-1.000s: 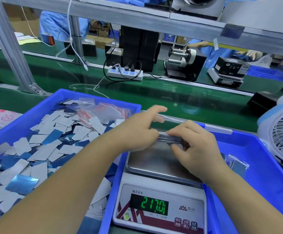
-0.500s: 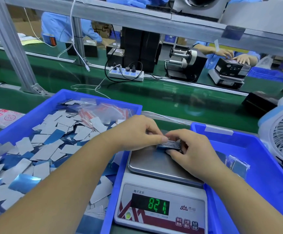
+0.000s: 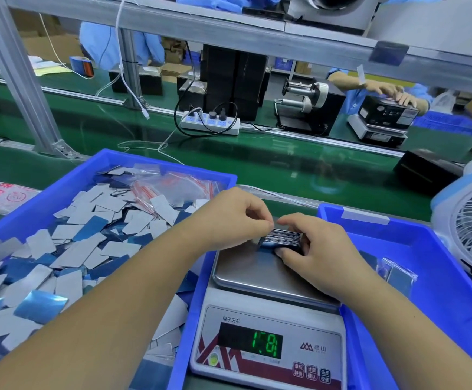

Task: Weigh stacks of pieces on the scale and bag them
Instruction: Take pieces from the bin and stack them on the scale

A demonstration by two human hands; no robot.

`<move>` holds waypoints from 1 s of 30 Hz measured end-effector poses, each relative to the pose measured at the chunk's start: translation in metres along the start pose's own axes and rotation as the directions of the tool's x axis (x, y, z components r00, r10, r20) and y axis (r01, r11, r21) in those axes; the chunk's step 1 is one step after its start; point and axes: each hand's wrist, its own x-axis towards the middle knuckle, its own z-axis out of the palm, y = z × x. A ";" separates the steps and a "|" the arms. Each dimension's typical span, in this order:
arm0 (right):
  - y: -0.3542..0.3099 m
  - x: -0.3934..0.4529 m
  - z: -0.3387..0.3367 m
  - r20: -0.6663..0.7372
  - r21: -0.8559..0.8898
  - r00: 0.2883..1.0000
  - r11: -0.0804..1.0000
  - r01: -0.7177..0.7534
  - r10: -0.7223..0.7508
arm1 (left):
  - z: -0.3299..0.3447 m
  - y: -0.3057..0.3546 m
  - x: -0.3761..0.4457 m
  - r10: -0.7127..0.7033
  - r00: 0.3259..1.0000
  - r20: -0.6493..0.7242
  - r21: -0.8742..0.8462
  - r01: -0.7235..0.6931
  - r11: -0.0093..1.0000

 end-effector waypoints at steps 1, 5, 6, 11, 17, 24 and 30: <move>-0.001 0.000 0.000 0.001 0.007 1.000 1.000 -0.009 0.009 | 0.001 0.000 0.000 0.001 1.000 -0.016 -0.017 -0.002 1.000; -0.002 -0.001 -0.001 -0.008 0.029 0.999 0.999 -0.034 0.034 | 0.003 -0.003 0.003 0.004 0.997 -0.075 -0.041 -0.007 0.999; -0.002 -0.001 -0.001 -0.009 0.033 0.999 0.999 -0.037 0.037 | 0.004 -0.004 0.003 0.003 0.996 -0.084 -0.036 -0.006 0.999; -0.001 -0.001 0.000 -0.014 0.033 0.999 0.999 -0.035 0.036 | 0.007 -0.005 0.002 0.017 0.993 -0.119 -0.059 -0.025 0.998; 0.000 -0.001 0.000 -0.034 0.030 0.999 0.999 -0.033 0.034 | 0.008 -0.002 0.001 0.108 0.987 -0.115 -0.018 -0.111 0.994; 0.004 -0.001 0.004 -0.043 0.067 0.997 0.996 -0.062 0.065 | 0.007 -0.006 0.007 0.010 0.972 -0.233 -0.105 -0.036 0.994; 0.005 -0.001 0.005 -0.045 0.005 0.998 0.999 -0.036 0.036 | 0.005 -0.005 0.008 -0.045 0.972 -0.232 -0.048 0.035 0.998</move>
